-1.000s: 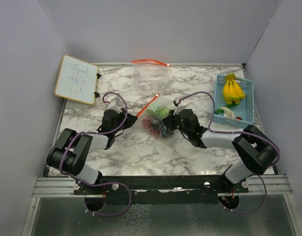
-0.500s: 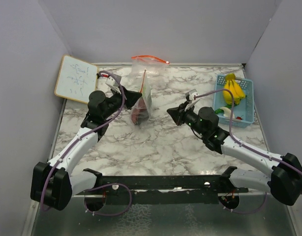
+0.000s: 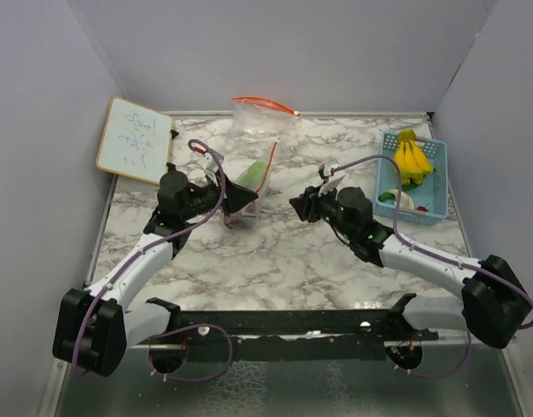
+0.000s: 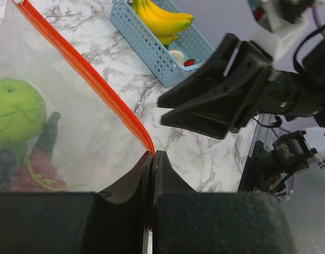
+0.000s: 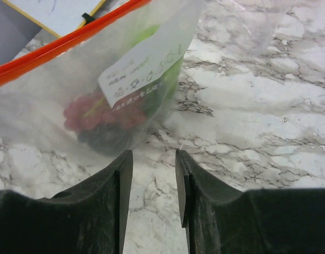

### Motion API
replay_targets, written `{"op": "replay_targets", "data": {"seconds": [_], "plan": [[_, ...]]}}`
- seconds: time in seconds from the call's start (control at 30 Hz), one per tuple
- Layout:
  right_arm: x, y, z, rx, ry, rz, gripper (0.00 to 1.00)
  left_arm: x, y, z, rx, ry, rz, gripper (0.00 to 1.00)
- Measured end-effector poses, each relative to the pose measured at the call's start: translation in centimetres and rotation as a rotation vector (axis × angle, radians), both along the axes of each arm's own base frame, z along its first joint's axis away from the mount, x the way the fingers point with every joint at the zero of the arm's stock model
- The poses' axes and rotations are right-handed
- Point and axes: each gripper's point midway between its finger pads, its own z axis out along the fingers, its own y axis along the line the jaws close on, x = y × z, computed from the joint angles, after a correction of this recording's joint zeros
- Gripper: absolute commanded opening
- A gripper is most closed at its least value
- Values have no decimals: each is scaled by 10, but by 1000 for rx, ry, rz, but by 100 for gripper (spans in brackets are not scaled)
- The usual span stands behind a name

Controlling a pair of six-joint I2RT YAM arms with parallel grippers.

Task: Open the zip-top bag and remove the fake food
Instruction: Pick up the zipper food storage bag at the center of the board.

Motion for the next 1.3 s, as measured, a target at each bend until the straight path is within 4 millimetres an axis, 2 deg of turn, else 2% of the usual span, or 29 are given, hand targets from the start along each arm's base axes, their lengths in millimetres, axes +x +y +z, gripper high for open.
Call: {"op": "replay_targets", "data": {"seconds": [0.1, 0.17, 0.3, 0.5, 0.6, 0.7, 0.9, 0.97, 1.03, 1.1, 1.17, 1.2, 1.3], "plan": [[15, 3, -4, 11, 57, -66, 60, -10, 1, 10, -8, -36, -22, 0], [24, 3, 5, 57, 68, -117, 71, -15, 2, 13, -10, -50, -30, 0], [39, 7, 24, 127, 66, -165, 75, -24, 0, 10, -4, -46, -53, 0], [82, 32, 43, 173, 82, -201, 75, -35, -8, -1, 14, -20, -88, 0], [92, 40, 48, 189, 98, -212, 68, -36, -10, -5, 28, -18, -90, 0], [96, 42, 46, 202, 119, -229, 55, -37, -10, -8, 41, -14, -86, 0], [102, 34, 30, 181, 198, -319, 50, -37, -9, -10, 51, -12, -77, 0], [105, 34, 23, 168, 222, -341, 39, -36, -9, -11, 53, -14, -74, 0], [106, 32, 14, 150, 247, -360, 21, -36, -9, -11, 54, -16, -73, 0], [105, 29, 5, 136, 270, -380, 13, -35, -9, -11, 55, -16, -71, 0], [104, 27, 1, 126, 285, -395, 10, -34, -8, -11, 57, -19, -64, 1], [104, 26, 1, 127, 286, -398, 10, -34, -8, -11, 59, -19, -60, 7], [105, 25, 1, 129, 284, -402, 5, -31, -8, -12, 62, -18, -42, 32]]}}
